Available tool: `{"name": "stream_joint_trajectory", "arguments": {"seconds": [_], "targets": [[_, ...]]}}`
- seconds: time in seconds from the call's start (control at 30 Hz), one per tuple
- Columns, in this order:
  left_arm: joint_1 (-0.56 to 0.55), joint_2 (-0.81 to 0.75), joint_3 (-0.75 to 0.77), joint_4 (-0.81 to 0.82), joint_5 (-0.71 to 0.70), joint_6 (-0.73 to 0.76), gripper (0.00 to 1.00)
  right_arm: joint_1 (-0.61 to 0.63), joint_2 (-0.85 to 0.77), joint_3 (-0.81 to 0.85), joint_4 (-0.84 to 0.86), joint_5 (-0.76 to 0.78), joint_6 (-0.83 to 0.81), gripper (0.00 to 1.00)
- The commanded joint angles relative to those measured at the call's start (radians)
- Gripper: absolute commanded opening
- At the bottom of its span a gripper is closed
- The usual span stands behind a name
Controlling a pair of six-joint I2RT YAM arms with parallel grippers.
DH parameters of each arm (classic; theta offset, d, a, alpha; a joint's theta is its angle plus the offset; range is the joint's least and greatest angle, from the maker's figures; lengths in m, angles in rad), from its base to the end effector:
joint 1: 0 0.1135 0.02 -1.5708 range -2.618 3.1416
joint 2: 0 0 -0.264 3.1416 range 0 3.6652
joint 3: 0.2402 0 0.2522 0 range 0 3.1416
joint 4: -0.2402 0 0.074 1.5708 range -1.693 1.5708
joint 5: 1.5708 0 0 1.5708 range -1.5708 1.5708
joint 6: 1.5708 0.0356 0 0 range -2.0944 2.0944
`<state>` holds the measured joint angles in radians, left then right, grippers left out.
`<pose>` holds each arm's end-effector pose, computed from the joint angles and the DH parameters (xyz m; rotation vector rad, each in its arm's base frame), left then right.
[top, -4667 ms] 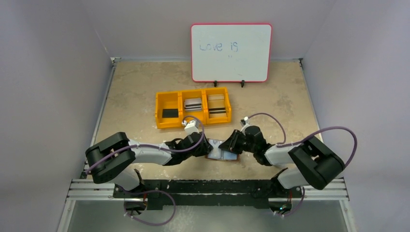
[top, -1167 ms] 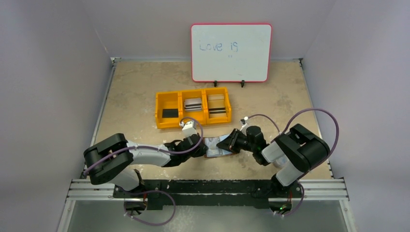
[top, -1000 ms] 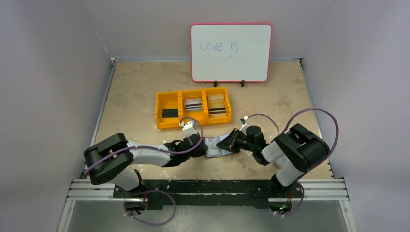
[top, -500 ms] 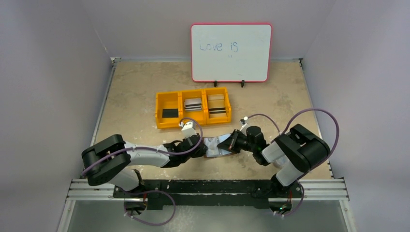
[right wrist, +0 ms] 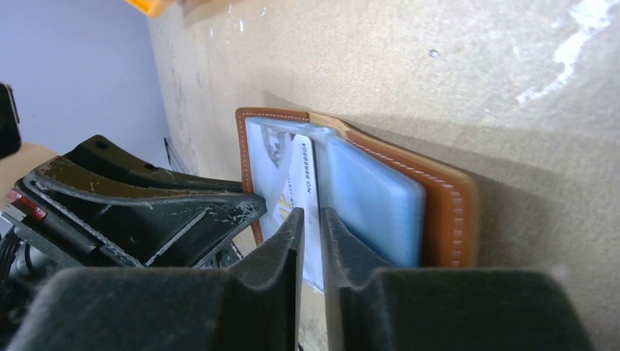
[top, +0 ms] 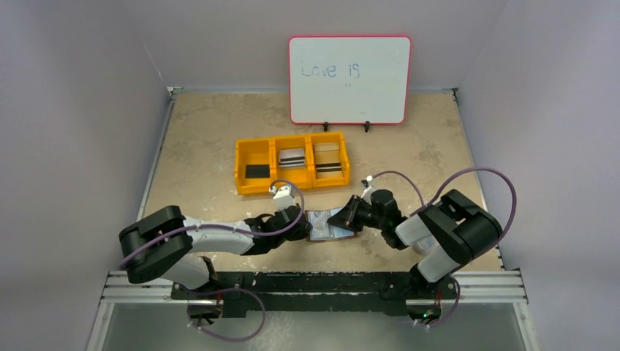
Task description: Take the credit cards out of the card holder
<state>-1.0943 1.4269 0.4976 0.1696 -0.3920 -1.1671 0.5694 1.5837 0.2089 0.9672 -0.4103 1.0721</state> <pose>0.1287 -0.2197 0.1408 -0.2870 2.3522 -0.7174 0.1843 0.1348 0.1066 0.2599 2.2423 1.3930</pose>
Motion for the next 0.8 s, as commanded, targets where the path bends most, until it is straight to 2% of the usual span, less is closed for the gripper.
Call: {"name": "stream_joint_trajectory", "arguments": {"seconds": [0.0,0.03,0.17,0.3,0.47,0.5,0.6,0.7,0.77], "targets": [[-0.004,0.019,0.024,-0.006,0.014,0.027,0.17,0.006,-0.004,0.022,-0.018,0.009,-0.042,0.23],[-0.004,0.018,0.027,-0.012,0.014,0.031,0.21,0.005,-0.003,0.023,-0.030,0.014,-0.049,0.25],[-0.004,0.006,0.024,-0.017,0.015,0.033,0.26,0.004,0.021,0.022,-0.055,0.007,-0.056,0.26],[-0.004,-0.003,0.027,-0.033,0.031,0.042,0.25,0.004,0.039,0.022,-0.044,-0.011,-0.047,0.25],[-0.003,-0.025,0.017,-0.041,0.034,0.038,0.30,0.004,0.047,0.031,-0.049,-0.010,-0.051,0.25],[-0.003,-0.029,0.016,-0.046,0.030,0.038,0.29,0.005,0.049,0.032,-0.047,-0.011,-0.049,0.25],[-0.003,-0.030,0.017,-0.063,0.023,0.038,0.17,0.004,0.046,0.026,-0.043,-0.008,-0.048,0.26],[-0.004,-0.020,0.019,-0.058,0.023,0.042,0.02,0.005,0.033,0.014,-0.024,-0.009,-0.043,0.31],[-0.004,-0.004,0.022,-0.055,0.028,0.045,0.00,0.006,0.030,0.015,-0.015,-0.026,-0.044,0.35]]}}
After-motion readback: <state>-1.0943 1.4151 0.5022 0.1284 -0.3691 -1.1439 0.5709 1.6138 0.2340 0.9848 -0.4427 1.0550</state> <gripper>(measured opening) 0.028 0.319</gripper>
